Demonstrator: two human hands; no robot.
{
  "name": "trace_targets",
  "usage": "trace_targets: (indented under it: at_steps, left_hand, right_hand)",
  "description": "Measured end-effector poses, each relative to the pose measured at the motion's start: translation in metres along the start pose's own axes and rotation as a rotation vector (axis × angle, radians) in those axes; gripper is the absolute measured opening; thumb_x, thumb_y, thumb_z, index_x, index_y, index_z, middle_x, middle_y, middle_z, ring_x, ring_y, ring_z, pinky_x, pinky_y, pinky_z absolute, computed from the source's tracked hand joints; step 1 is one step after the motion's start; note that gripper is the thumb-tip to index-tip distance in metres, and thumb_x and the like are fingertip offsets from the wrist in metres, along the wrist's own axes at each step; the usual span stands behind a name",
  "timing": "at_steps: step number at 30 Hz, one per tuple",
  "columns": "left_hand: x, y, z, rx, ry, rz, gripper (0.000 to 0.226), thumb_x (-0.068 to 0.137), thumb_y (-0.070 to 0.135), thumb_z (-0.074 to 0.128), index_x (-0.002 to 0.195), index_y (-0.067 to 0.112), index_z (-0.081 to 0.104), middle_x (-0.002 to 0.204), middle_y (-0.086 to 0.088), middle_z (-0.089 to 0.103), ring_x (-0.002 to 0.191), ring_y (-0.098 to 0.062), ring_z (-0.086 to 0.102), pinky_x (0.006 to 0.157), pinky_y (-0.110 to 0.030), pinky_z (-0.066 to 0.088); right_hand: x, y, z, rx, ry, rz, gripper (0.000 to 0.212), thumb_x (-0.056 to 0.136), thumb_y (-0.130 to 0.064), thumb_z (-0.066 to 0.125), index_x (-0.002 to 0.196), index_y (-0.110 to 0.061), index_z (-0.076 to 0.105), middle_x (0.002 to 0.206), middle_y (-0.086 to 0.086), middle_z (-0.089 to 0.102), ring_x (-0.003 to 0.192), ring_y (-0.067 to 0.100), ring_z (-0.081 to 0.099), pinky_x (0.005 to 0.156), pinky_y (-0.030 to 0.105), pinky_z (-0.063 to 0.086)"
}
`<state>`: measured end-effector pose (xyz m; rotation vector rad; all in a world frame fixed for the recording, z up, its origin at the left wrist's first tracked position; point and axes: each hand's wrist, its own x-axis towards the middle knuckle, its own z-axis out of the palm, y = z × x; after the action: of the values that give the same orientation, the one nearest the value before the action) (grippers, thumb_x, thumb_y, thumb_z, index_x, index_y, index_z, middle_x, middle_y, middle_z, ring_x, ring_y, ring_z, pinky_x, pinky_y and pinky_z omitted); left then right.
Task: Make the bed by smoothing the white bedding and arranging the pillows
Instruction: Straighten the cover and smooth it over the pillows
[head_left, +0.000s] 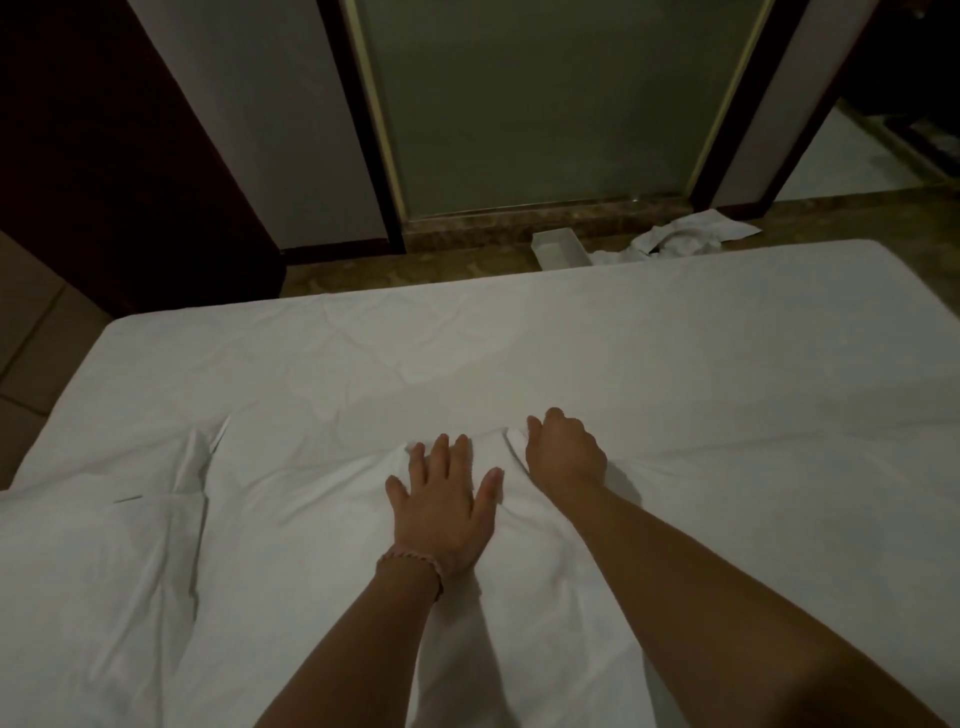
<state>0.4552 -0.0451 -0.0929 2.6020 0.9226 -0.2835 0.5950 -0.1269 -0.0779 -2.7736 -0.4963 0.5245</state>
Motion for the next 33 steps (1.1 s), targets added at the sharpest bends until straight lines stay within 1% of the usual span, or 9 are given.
trace_targets:
  at_steps: [3, 7, 9, 14, 19, 23, 29, 31, 33]
  left_hand:
    - [-0.004, 0.0, 0.002, 0.008, 0.014, -0.017, 0.073, 0.098, 0.065, 0.009, 0.158, 0.025, 0.008, 0.167, -0.001, 0.005, 0.153, -0.027, -0.004, 0.119, -0.057, 0.006]
    - [-0.008, 0.001, 0.005, 0.0, 0.02, -0.041, 0.083, 0.09, 0.071, -0.003, 0.158, 0.024, 0.009, 0.166, -0.001, 0.007, 0.153, -0.026, -0.002, 0.119, -0.057, 0.007]
    - [-0.011, 0.0, 0.006, -0.005, 0.033, -0.035, 0.09, 0.083, 0.072, -0.01, 0.158, 0.025, 0.011, 0.166, -0.001, 0.008, 0.153, -0.026, 0.0, 0.119, -0.057, 0.008]
    - [-0.013, -0.003, 0.006, -0.011, 0.051, -0.029, 0.087, 0.085, 0.072, -0.008, 0.157, 0.026, 0.011, 0.166, 0.0, 0.01, 0.152, -0.026, 0.001, 0.119, -0.057, 0.011]
    - [-0.012, -0.005, 0.004, -0.03, 0.05, -0.031, 0.078, 0.092, 0.068, 0.003, 0.157, 0.026, 0.01, 0.166, 0.001, 0.008, 0.153, -0.024, -0.001, 0.12, -0.057, 0.009]
    - [-0.013, -0.007, 0.003, -0.034, 0.057, -0.027, 0.084, 0.087, 0.072, -0.004, 0.157, 0.027, 0.009, 0.166, 0.001, 0.006, 0.153, -0.024, -0.002, 0.12, -0.055, 0.009]
    - [-0.018, -0.007, 0.003, -0.045, 0.079, -0.031, 0.092, 0.08, 0.073, -0.014, 0.158, 0.029, 0.007, 0.167, 0.002, 0.005, 0.153, -0.023, -0.003, 0.121, -0.053, 0.008]
    - [-0.019, -0.007, 0.003, -0.043, 0.085, -0.033, 0.092, 0.08, 0.073, -0.014, 0.158, 0.029, 0.007, 0.167, 0.002, 0.004, 0.153, -0.024, -0.004, 0.121, -0.052, 0.008]
    - [-0.021, -0.007, 0.002, -0.054, 0.099, -0.032, 0.09, 0.082, 0.073, -0.012, 0.158, 0.028, 0.006, 0.167, 0.002, 0.003, 0.153, -0.024, -0.005, 0.122, -0.053, 0.007]
  right_hand:
    - [-0.013, 0.007, -0.005, -0.088, 0.061, -0.077, 0.051, 0.101, -0.055, 0.037, 0.119, -0.008, 0.046, 0.115, 0.011, 0.058, 0.103, 0.03, 0.064, 0.071, 0.035, 0.042]
    - [-0.021, 0.004, -0.002, -0.053, -0.029, -0.162, 0.055, 0.099, -0.059, 0.036, 0.113, -0.009, 0.053, 0.114, 0.012, 0.063, 0.103, 0.031, 0.063, 0.08, 0.035, 0.046]
    - [-0.02, 0.001, -0.003, 0.042, -0.034, -0.067, 0.059, 0.096, -0.062, 0.043, 0.116, -0.007, 0.053, 0.117, 0.014, 0.063, 0.107, 0.032, 0.062, 0.085, 0.037, 0.048]
    - [-0.009, 0.001, -0.006, 0.275, -0.124, 0.121, 0.073, 0.09, -0.069, 0.048, 0.12, -0.003, 0.061, 0.123, 0.016, 0.064, 0.113, 0.034, 0.061, 0.092, 0.039, 0.05]
    - [0.004, 0.0, -0.015, 0.762, -0.369, 0.369, 0.094, 0.083, -0.075, 0.054, 0.142, -0.002, 0.044, 0.141, 0.017, 0.051, 0.123, 0.037, 0.054, 0.099, 0.041, 0.046]
    - [0.011, -0.004, -0.017, 0.735, -0.466, 0.345, 0.083, 0.088, -0.062, 0.059, 0.145, -0.004, 0.042, 0.144, 0.016, 0.049, 0.126, 0.037, 0.052, 0.101, 0.041, 0.044]
    - [0.006, -0.019, -0.016, 0.694, -0.45, 0.286, 0.071, 0.095, -0.051, 0.057, 0.142, 0.001, 0.042, 0.142, 0.017, 0.05, 0.127, 0.035, 0.051, 0.099, 0.039, 0.042]
    - [0.003, -0.019, -0.01, 0.762, -0.385, 0.271, 0.062, 0.094, -0.044, 0.06, 0.136, 0.001, 0.05, 0.133, 0.017, 0.057, 0.12, 0.035, 0.056, 0.095, 0.038, 0.046]
    - [0.001, -0.015, -0.009, 0.809, -0.264, 0.233, 0.039, 0.095, -0.035, 0.06, 0.113, 0.0, 0.063, 0.108, 0.016, 0.064, 0.103, 0.032, 0.061, 0.084, 0.036, 0.048]
